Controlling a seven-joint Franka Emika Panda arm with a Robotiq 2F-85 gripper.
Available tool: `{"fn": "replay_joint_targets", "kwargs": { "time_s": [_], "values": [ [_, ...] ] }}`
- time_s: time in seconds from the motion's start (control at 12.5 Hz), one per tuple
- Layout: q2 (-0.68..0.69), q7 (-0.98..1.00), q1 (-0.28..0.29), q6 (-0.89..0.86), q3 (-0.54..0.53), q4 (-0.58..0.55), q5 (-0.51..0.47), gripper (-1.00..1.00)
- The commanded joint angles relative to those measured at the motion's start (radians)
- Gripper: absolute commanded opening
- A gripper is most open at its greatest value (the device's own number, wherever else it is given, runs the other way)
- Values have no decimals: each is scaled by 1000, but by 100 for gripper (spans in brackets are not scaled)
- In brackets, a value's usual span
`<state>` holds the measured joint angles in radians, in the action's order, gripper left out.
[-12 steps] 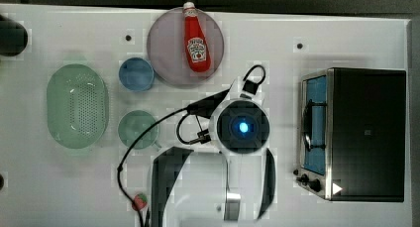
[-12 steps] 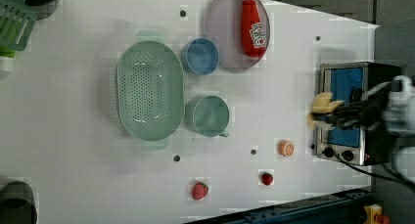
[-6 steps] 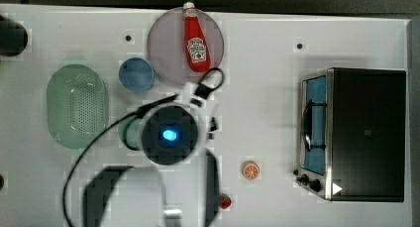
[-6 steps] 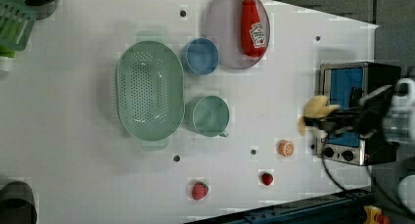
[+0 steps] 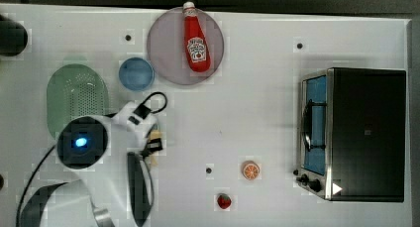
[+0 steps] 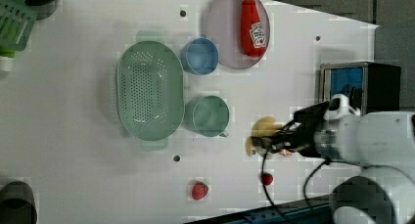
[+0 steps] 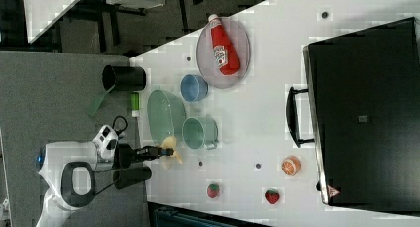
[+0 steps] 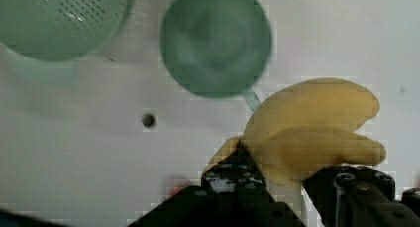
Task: Pick Banana and place it in mug.
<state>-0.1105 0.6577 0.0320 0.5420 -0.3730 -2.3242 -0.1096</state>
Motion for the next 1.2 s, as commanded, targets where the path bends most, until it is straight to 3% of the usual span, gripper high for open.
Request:
{"fn": "replay_joint_targets", "kwargs": {
  "time_s": [0.08,0.64,1.04,1.12,1.2],
  "values": [
    [57,-198,-6,89,-34,15,-1,-36],
    [246,-251,-6,281,-56,10,54,-29],
    [267,-280,-6,350,-45,-10,93,85],
    [266,-280,-6,353,-42,-9,93,100],
    [264,-280,-6,354,-38,-12,93,100]
  ]
}}
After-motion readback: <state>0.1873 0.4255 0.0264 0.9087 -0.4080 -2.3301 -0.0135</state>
